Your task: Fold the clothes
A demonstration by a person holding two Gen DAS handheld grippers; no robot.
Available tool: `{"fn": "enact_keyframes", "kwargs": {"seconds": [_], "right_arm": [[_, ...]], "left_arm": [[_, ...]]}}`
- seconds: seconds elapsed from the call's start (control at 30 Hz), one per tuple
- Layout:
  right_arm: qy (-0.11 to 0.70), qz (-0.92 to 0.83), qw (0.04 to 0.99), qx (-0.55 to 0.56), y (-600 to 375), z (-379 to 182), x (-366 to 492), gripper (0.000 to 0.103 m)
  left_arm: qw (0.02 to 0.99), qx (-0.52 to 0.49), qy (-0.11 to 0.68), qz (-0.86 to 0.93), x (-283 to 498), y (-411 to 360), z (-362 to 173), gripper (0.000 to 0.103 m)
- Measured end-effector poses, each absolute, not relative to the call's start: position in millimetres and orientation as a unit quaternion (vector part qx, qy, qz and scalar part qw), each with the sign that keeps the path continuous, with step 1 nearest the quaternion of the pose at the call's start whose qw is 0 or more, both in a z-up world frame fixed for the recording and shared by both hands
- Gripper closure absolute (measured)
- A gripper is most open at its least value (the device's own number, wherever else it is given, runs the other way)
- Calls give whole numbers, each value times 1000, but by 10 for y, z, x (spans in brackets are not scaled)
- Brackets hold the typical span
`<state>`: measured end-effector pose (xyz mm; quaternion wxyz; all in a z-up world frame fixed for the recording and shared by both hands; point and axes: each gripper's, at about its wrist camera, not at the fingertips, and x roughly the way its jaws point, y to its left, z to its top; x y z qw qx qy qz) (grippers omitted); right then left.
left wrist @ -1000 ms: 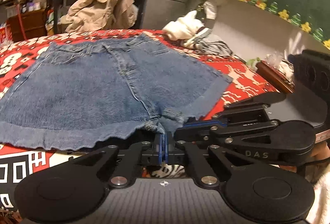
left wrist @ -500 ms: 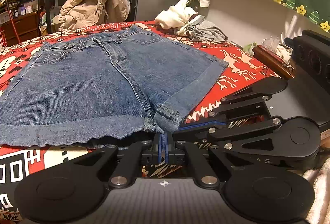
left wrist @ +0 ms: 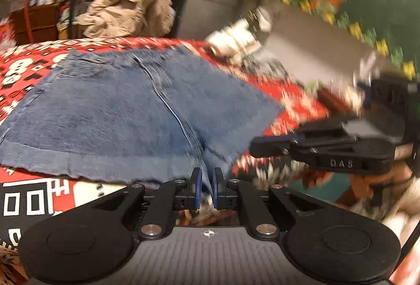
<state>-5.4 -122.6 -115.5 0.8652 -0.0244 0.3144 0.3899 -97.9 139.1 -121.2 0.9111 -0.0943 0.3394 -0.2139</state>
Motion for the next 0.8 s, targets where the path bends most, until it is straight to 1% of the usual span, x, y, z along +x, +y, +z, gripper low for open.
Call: {"fn": "enact_keyframes", "kwargs": {"seconds": [0.13,0.27,0.4,0.7,0.77,0.8], "right_arm": [[315,374,872,-3,-1227,-1140,178,99],[336,371,866,1,-1079,-1298,356,99],[352,373,858,-12,-1012,-1416,341,99],[368,381,847,-33,-1016,-1523,241,99],[370,381,847,-34,-1029,-1528,219,98],[367,379,849,-27,-1057,-1498,210,93]], "left_arm": [[912,-141,334,-194,-709,1480,-1272,97],[899,-137,374,-180,-491,1371,-1441,97],[891,-134,390,-191,-526,1316,-1560,96],[885,-127,405,-191,-681,1364,-1549,97],[889,-131,396,-190,-716,1384,-1500,97],[891,-135,388,-192,-726,1399,-1465,97]]}}
